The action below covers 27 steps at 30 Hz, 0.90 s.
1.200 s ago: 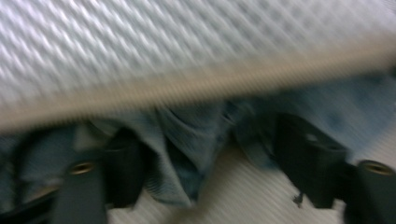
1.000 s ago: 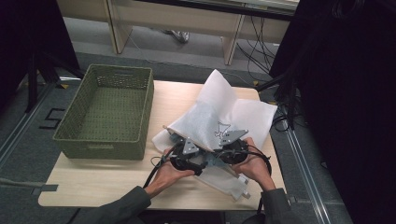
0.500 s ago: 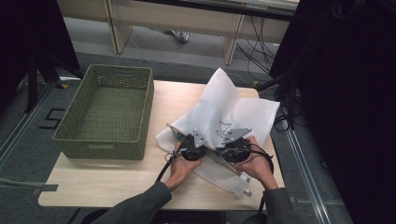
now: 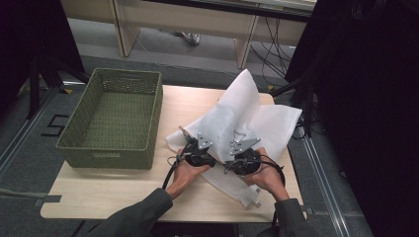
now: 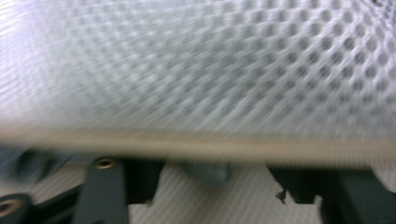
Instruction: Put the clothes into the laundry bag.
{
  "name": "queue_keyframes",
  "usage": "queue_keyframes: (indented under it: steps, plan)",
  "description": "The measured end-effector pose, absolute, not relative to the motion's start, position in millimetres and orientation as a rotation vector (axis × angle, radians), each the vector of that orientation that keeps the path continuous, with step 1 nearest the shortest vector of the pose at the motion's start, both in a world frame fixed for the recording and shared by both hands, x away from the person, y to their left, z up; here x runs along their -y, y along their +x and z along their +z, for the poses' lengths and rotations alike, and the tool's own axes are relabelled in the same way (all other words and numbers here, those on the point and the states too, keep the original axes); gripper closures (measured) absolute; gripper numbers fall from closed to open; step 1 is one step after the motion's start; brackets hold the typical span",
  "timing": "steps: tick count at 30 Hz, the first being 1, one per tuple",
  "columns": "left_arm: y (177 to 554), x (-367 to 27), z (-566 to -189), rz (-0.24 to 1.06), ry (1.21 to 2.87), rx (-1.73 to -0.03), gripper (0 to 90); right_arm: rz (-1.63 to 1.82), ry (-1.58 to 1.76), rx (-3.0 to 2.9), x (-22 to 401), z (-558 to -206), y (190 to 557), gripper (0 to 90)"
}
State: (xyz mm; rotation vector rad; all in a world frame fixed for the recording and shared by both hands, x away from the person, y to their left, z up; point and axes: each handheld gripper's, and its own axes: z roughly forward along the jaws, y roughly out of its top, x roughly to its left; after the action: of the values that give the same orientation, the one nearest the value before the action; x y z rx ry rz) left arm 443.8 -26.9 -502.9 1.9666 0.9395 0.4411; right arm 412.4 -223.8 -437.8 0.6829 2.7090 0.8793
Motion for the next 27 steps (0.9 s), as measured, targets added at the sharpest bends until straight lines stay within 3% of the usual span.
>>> queue_keyframes:
  steps: [6,10,12,16,18,24,27]
  plan:
    - [432,-2,-496,0.397,2.016,-0.918,35.2,0.860,0.709,-2.728,223,-444,414,87.0]
    - [432,8,-506,0.336,2.043,-0.879,41.8,0.839,0.681,-2.728,222,-445,416,86.9]
    - [435,19,-513,0.322,2.031,-0.875,48.3,0.850,0.690,-2.722,222,-446,415,86.9]
    - [444,34,-518,0.346,2.015,-0.864,74.8,0.855,0.690,-2.726,222,-446,416,86.9]
    - [449,38,-516,0.329,2.000,-0.868,79.3,0.855,0.686,-2.730,222,-446,416,86.9]
    - [458,46,-516,0.322,1.962,-0.885,79.4,0.876,0.683,-2.713,225,-440,419,87.0]
    - [457,43,-515,0.332,1.980,-0.870,74.0,0.858,0.745,-2.719,224,-444,418,87.0]
